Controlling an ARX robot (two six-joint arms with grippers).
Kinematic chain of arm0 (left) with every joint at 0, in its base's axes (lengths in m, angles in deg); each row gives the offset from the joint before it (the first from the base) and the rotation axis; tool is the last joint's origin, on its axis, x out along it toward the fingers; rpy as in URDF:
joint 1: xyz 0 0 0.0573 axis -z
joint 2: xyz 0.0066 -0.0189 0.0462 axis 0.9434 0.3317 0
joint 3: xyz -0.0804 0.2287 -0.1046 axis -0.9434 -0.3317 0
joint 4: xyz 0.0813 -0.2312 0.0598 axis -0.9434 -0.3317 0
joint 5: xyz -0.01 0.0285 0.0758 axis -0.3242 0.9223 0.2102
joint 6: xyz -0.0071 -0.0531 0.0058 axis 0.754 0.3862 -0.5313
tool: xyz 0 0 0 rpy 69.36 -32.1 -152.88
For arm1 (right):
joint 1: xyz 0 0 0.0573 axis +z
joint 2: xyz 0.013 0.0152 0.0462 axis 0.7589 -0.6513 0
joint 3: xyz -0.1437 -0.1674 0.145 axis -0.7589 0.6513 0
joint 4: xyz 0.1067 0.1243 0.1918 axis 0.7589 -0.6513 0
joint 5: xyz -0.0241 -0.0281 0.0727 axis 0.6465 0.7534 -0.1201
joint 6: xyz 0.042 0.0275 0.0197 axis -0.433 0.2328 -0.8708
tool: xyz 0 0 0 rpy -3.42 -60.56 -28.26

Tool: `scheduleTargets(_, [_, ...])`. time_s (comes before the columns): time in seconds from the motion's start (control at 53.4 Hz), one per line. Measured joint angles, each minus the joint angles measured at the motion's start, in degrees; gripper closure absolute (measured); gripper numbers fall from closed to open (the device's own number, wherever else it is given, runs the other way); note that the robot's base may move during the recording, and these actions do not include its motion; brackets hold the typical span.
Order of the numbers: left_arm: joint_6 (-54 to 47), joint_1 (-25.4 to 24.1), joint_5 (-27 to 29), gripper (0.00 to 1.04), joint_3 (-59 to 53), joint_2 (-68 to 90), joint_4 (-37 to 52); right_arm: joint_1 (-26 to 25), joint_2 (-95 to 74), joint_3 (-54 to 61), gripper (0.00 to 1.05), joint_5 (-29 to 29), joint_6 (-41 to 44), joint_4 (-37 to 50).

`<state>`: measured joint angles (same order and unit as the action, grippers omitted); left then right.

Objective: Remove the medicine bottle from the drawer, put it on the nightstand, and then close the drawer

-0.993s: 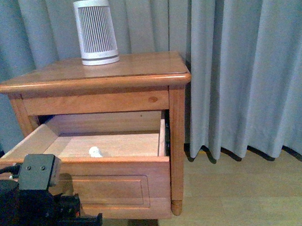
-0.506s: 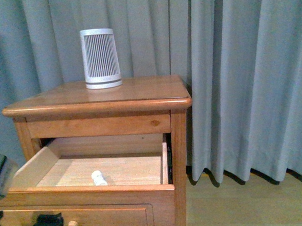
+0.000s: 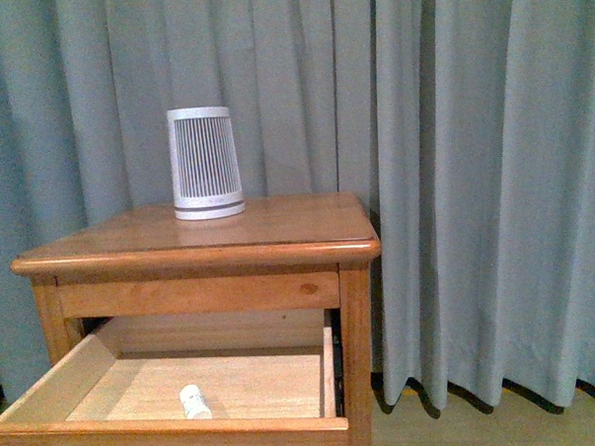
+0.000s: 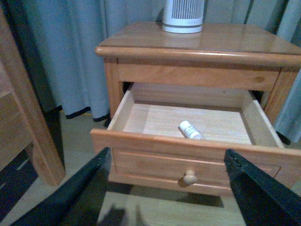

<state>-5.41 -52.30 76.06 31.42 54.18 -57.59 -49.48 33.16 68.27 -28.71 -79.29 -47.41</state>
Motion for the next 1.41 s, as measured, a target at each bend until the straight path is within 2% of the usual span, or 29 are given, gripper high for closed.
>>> scheduleTargets(0.075, [-0.1,-0.3,-1.6,0.48,-3.1,-8.0,-4.5,0.0,0.0,0.0,0.07,0.0,0.0,0.0])
scheduleTargets(0.15, [-0.2,-3.5,-4.8,0.67,-3.8,-12.5,-6.5,0.0,0.0,0.0,0.07,0.0,0.0,0.0])
scheduleTargets(0.337, [-0.2,-8.3,-9.5,1.01,-4.9,-16.5,-9.1,0.0,0.0,0.0,0.07,0.0,0.0,0.0])
scheduleTargets(0.431, [-0.3,-10.4,-11.8,1.02,-5.4,-18.3,-10.3,0.0,0.0,0.0,0.07,0.0,0.0,0.0])
scheduleTargets(0.506, [-0.4,-15.7,-18.1,1.02,-6.7,-20.3,-10.3,0.0,0.0,0.0,0.07,0.0,0.0,0.0])
scheduleTargets(0.562, [-0.4,-17.6,-18.1,1.02,-7.4,-23.2,-14.1,0.0,0.0,0.0,0.07,0.0,0.0,0.0])
scheduleTargets(0.637, [-0.4,-17.9,-18.8,1.02,-7.5,-28.7,-19.6,0.0,0.0,0.0,0.07,0.0,0.0,0.0])
scheduleTargets(0.937, [-0.4,-18.0,-18.9,1.02,-7.5,-30.5,-20.2,0.0,0.0,0.0,0.07,0.0,0.0,0.0])
scheduleTargets(1.405, [-0.5,-18.0,-19.0,0.21,-7.5,-30.6,-20.3,0.0,0.0,0.0,0.07,0.0,0.0,0.0])
